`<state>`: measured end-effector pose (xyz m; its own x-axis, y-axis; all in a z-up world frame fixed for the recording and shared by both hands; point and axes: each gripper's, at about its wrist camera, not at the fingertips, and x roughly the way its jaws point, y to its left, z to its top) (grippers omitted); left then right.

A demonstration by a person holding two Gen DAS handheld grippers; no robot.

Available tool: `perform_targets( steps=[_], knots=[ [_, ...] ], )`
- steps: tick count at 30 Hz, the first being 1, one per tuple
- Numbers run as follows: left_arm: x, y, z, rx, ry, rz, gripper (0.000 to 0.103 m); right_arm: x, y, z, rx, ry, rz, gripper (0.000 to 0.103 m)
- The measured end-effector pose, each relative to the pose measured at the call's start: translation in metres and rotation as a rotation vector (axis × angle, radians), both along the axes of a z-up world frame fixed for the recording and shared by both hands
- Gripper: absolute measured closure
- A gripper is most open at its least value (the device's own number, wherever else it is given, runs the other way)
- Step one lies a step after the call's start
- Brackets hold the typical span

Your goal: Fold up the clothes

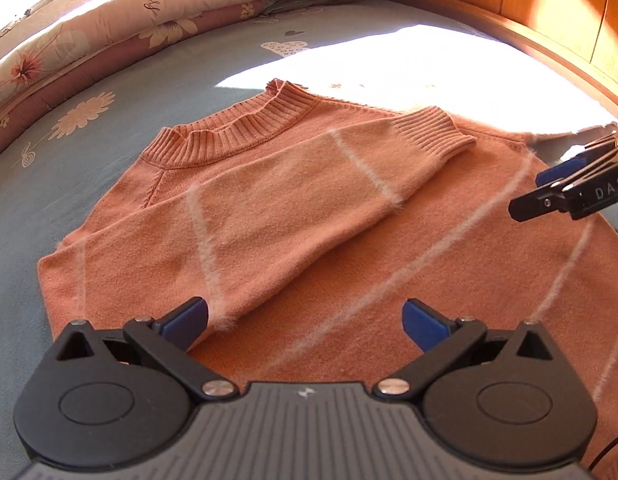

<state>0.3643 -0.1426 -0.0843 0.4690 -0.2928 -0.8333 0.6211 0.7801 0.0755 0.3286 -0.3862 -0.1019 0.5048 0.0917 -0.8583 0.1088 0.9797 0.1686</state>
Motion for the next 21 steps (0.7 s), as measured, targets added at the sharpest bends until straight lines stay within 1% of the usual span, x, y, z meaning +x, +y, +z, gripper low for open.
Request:
perform_targets(
  steps=[2,4,7,8,9,12,14,18,21],
  knots=[
    [-0.014,-0.002,0.000,0.014,0.021,-0.025,0.000,-0.014,0.002,0.000,-0.007,0.007,0.005,0.027],
    [-0.027,-0.003,-0.004,0.026,0.048,-0.036,0.000,-0.021,0.005,-0.004,-0.011,0.020,0.016,0.024],
    [-0.041,-0.006,-0.017,0.043,0.086,-0.035,0.001,-0.028,0.011,-0.012,-0.055,0.029,0.049,0.013],
    [-0.043,-0.006,-0.021,0.040,0.097,-0.024,0.000,-0.028,0.015,-0.015,-0.065,0.028,0.072,0.003],
    [-0.044,-0.005,-0.024,0.031,0.106,-0.004,0.000,-0.027,0.020,-0.017,-0.074,0.035,0.091,0.000],
    [-0.040,0.003,-0.027,-0.031,0.138,0.075,0.000,-0.026,0.029,-0.020,-0.131,0.035,0.093,0.000],
    [-0.038,0.008,-0.028,-0.063,0.152,0.113,0.000,-0.027,0.030,-0.021,-0.144,0.027,0.091,0.000],
    [-0.040,0.009,-0.027,-0.061,0.148,0.102,0.000,-0.030,0.029,-0.020,-0.149,0.014,0.095,0.000],
    [-0.043,0.015,-0.023,-0.043,0.168,0.109,0.001,-0.031,0.027,-0.017,-0.150,0.040,0.116,0.000]
  ],
)
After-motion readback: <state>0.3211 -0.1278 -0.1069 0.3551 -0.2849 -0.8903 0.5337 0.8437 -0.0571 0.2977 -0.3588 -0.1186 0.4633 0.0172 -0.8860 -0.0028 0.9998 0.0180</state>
